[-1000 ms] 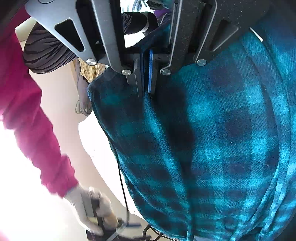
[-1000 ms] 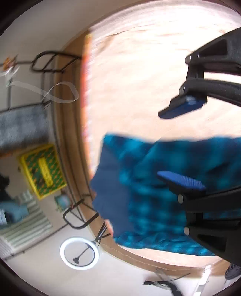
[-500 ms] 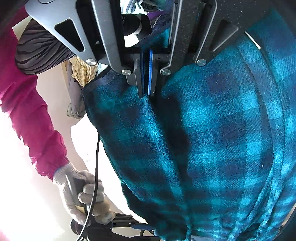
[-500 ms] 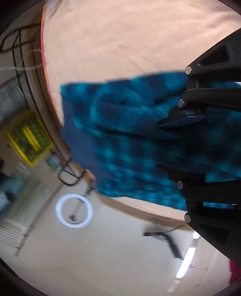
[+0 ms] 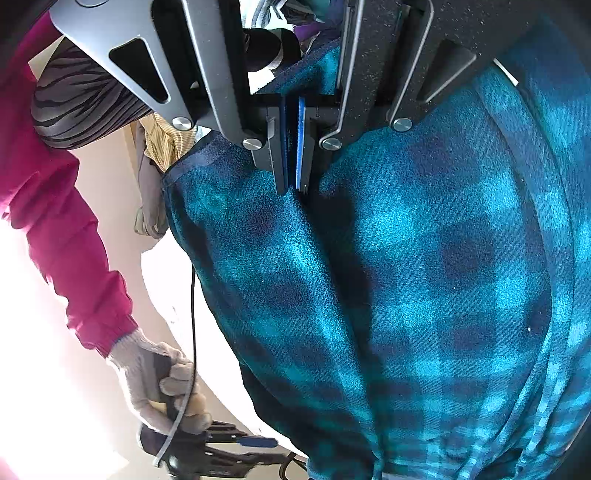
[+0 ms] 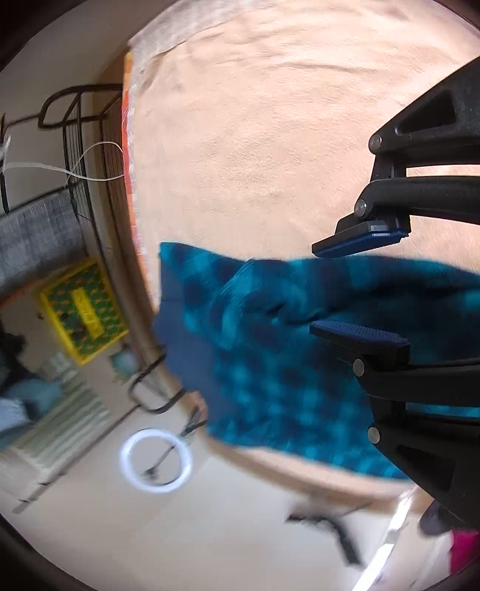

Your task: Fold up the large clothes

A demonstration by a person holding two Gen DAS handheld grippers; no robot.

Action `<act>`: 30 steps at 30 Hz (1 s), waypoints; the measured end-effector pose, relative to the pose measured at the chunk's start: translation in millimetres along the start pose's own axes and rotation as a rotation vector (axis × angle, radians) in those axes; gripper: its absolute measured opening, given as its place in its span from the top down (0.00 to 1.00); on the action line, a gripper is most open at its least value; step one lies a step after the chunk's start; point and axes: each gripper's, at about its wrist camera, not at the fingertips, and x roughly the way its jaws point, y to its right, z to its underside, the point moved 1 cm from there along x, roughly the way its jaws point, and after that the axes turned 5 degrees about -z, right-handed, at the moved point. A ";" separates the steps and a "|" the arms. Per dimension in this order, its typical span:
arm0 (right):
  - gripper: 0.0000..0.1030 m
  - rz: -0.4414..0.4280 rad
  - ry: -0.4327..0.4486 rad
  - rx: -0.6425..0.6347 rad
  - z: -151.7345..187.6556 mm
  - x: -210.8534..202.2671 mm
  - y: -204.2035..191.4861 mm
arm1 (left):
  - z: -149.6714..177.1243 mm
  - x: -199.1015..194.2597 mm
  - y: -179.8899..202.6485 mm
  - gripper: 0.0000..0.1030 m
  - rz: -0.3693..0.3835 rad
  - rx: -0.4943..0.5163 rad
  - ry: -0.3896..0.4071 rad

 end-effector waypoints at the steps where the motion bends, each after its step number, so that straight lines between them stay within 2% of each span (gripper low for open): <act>1: 0.60 0.021 -0.026 -0.032 -1.4 9.5 -6.4 | -0.4 0.3 -0.7 0.99 0.001 -0.004 -0.001; 4: 0.49 0.123 -0.104 -0.160 0.9 34.1 -20.9 | -1.8 2.4 -2.2 0.99 -0.002 -0.004 -0.003; 6: 0.49 0.154 -0.130 -0.220 1.0 48.4 -28.7 | -0.4 2.8 -1.4 0.99 -0.005 -0.001 -0.003; 9: 0.50 0.231 -0.118 -0.259 -6.5 56.7 -32.3 | 0.0 4.3 -0.1 0.99 -0.010 0.004 -0.007; 12: 0.56 0.257 -0.088 -0.245 -16.5 51.4 -22.9 | -0.7 4.4 0.3 0.99 -0.010 0.007 -0.009; 14: 0.68 0.279 -0.083 -0.220 -21.4 47.4 -10.8 | -0.6 5.4 0.6 0.99 -0.010 0.008 -0.009; 16: 0.71 0.262 -0.069 -0.206 -24.9 46.7 -9.2 | -0.8 8.1 0.7 0.99 -0.010 0.010 -0.013; 19: 0.92 0.203 -0.063 -0.207 -23.9 47.6 -18.5 | -2.1 9.8 1.4 0.99 -0.009 0.012 -0.014; 22: 0.96 0.268 -0.034 -0.246 -23.4 41.1 -29.4 | -0.4 11.8 2.3 0.99 -0.008 0.010 -0.014; 24: 0.97 0.293 0.030 -0.141 -30.9 18.8 -3.4 | 0.0 13.3 2.9 0.99 -0.009 0.009 -0.013; 27: 0.98 0.256 0.062 0.073 -32.1 4.6 51.5 | 0.5 12.6 1.9 0.99 -0.008 0.007 -0.012; 30: 0.98 0.311 -0.001 0.033 -22.1 23.5 53.3 | 0.8 13.0 2.3 0.99 -0.007 0.007 -0.013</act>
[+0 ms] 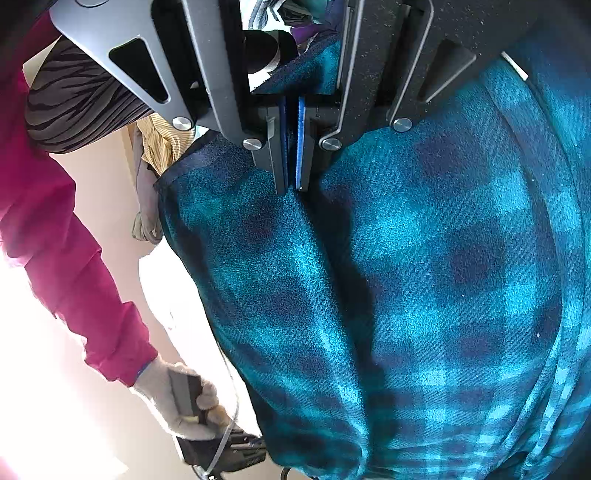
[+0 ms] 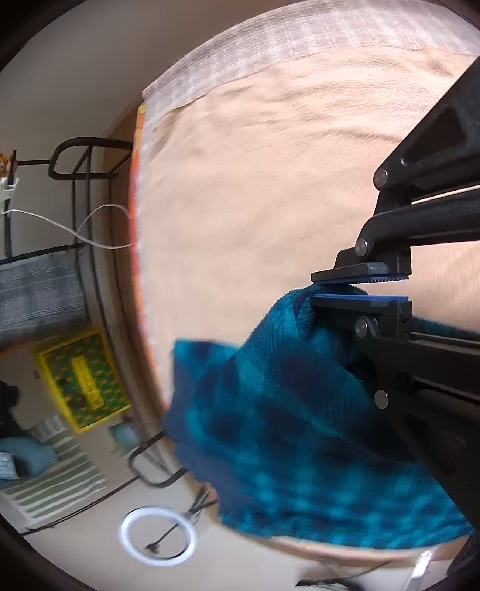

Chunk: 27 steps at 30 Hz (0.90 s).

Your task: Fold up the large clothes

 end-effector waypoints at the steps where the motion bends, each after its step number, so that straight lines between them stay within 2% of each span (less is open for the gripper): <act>1: 0.98 0.015 -0.023 -0.022 2.0 5.7 -5.3 | 0.2 0.4 0.4 0.99 0.001 -0.002 -0.001; 3: 0.93 0.030 -0.021 -0.018 2.0 3.0 -9.2 | 0.3 -0.4 0.2 0.99 0.000 -0.005 -0.001; 5: 0.72 0.018 0.006 0.003 2.1 -10.8 -7.5 | 0.4 -1.2 0.0 0.99 0.000 -0.008 -0.001; 6: 0.70 0.018 0.032 0.011 2.3 -24.1 -3.6 | 0.4 -1.9 0.0 0.99 0.000 -0.007 0.000; 9: 0.69 -0.021 0.078 0.066 10.4 -58.6 7.7 | 1.3 -5.0 -0.5 0.99 0.006 -0.009 0.005; 10: 0.65 -0.064 0.093 0.095 12.5 -68.4 12.0 | 2.5 -6.1 -0.4 0.99 0.007 -0.007 0.006; 12: 0.63 -0.203 0.117 0.121 24.5 -87.5 6.4 | 5.3 -9.1 0.1 0.99 0.009 -0.001 0.009; 14: 0.63 -0.273 0.118 0.067 34.3 -94.3 -16.3 | 8.3 -11.7 -0.5 0.99 0.006 0.003 0.013; 17: 0.63 -0.335 0.064 -0.038 46.0 -80.8 -54.2 | 12.0 -18.0 -2.6 0.99 0.000 -0.007 0.021; 19: 0.65 -0.299 0.018 -0.082 48.8 -62.4 -69.6 | 15.6 -24.6 -3.0 0.99 -0.010 -0.012 0.033; 21: 0.65 -0.177 -0.023 -0.101 48.7 -38.6 -69.9 | 18.1 -33.9 -2.8 0.99 -0.021 -0.012 0.050; 24: 0.65 -0.056 -0.076 0.029 51.9 -16.8 -36.9 | 21.2 -45.8 1.2 0.99 -0.031 -0.002 0.078; 27: 0.54 -0.060 -0.073 0.089 61.4 -22.6 -18.7 | 24.1 -55.0 12.1 0.99 -0.033 0.033 0.108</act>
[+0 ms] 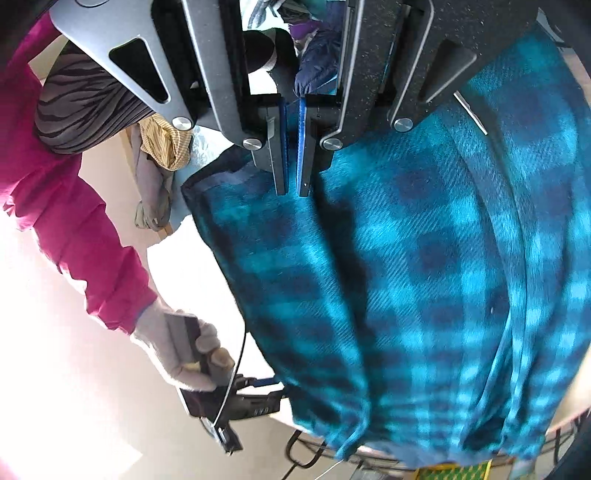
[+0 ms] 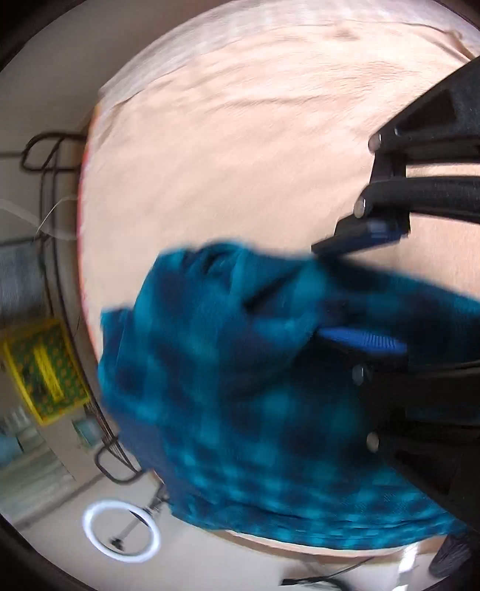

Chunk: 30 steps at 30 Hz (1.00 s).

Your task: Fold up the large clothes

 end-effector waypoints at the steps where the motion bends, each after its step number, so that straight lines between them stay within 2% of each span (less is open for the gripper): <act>1: 0.54 -0.011 0.014 0.005 3.1 -7.7 0.6 | -0.1 -1.0 6.0 0.99 -0.001 0.020 0.008; 3: 0.55 -0.038 0.054 0.005 10.3 -33.1 -1.0 | -2.0 -1.5 17.2 0.99 0.003 0.066 0.016; 9: 0.53 -0.046 0.174 -0.023 32.5 -120.1 -9.0 | -1.4 12.2 60.6 0.98 0.020 0.201 0.007; 11: 0.47 -0.056 0.216 -0.026 38.8 -149.9 -9.3 | -4.3 22.0 69.7 0.81 0.020 0.244 -0.003; 12: 0.47 -0.064 0.235 -0.026 44.4 -166.4 -8.6 | -3.3 27.5 75.8 0.58 0.016 0.271 -0.012; 13: 0.46 -0.074 0.250 -0.026 51.3 -179.9 -8.9 | -2.2 32.6 81.7 0.50 0.011 0.294 -0.015; 19: 0.45 -0.019 0.293 -0.044 100.4 -237.0 -9.2 | 0.2 65.1 99.3 0.50 -0.077 0.342 -0.026; 20: 0.45 -0.020 0.299 -0.038 108.8 -244.0 -6.7 | 0.4 70.4 98.3 0.55 -0.090 0.346 -0.026; 22: 0.45 -0.004 0.314 -0.031 124.3 -255.3 -2.6 | -0.7 75.0 96.3 0.91 -0.126 0.337 -0.021; 24: 0.45 0.033 0.324 -0.028 136.8 -264.3 3.1 | -3.9 74.3 92.1 0.96 -0.098 0.314 -0.020; 26: 0.45 0.051 0.330 -0.012 146.9 -272.9 11.1 | -5.5 71.5 93.1 0.98 -0.090 0.316 -0.017; 28: 0.45 0.038 0.334 0.012 154.4 -278.0 20.0 | -8.0 68.1 95.0 0.98 -0.071 0.299 -0.014; 30: 0.45 0.020 0.326 0.035 162.4 -278.3 28.7 | -10.4 59.1 99.5 1.00 -0.019 0.272 0.000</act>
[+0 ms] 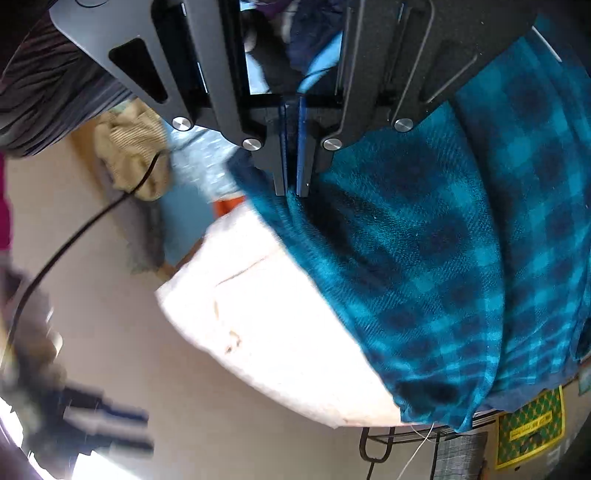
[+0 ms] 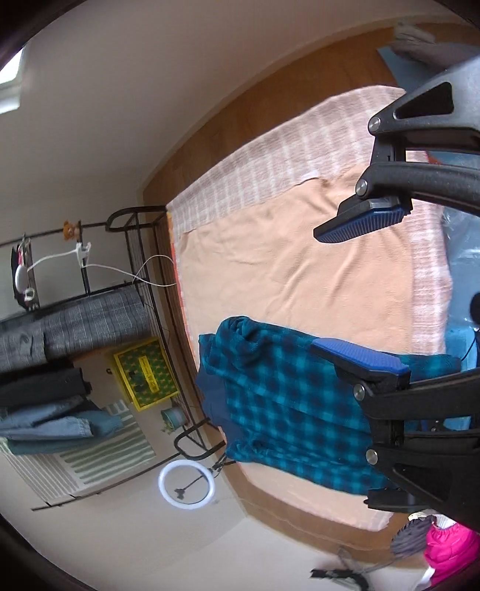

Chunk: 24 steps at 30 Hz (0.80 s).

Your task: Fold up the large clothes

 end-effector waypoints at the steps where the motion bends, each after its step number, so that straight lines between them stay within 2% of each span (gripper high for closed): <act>1: 0.45 0.004 -0.005 0.006 4.5 0.1 3.6 | -0.9 -4.1 4.6 1.00 0.031 -0.003 0.005; 3: 0.45 0.011 -0.016 0.014 14.0 1.0 9.5 | -0.2 -7.9 17.8 1.00 0.048 0.022 0.012; 5: 0.45 0.008 -0.020 0.031 21.7 2.2 15.1 | 2.7 -1.8 32.2 1.00 -0.017 0.101 0.007; 8: 0.45 -0.005 -0.034 0.049 30.9 5.3 21.3 | 6.4 7.5 37.3 1.00 -0.102 0.108 -0.017; 10: 0.45 -0.001 -0.042 0.042 35.0 6.7 22.3 | 6.4 6.5 40.7 0.97 -0.163 0.129 0.005; 11: 0.45 -0.001 -0.045 0.040 37.0 7.2 22.5 | 7.9 4.6 44.2 0.93 -0.194 0.146 0.015; 13: 0.45 -0.007 -0.048 0.042 40.5 7.3 24.1 | 12.4 1.3 49.8 0.57 -0.246 0.186 0.039; 14: 0.44 -0.009 -0.048 0.045 42.2 7.1 25.5 | 14.7 -0.8 53.0 0.51 -0.266 0.206 0.061; 15: 0.43 -0.009 -0.047 0.048 44.0 7.0 26.8 | 17.9 -2.5 56.5 0.49 -0.293 0.227 0.083; 20: 0.41 -0.008 -0.056 0.068 52.5 8.2 36.1 | 27.7 9.3 56.0 0.47 -0.383 0.304 0.081; 23: 0.41 -0.008 -0.059 0.080 56.3 9.4 41.7 | 36.3 25.8 59.1 0.46 -0.417 0.350 0.039; 24: 0.41 -0.009 -0.060 0.086 57.3 10.4 43.6 | 37.9 33.1 61.8 0.39 -0.430 0.374 0.024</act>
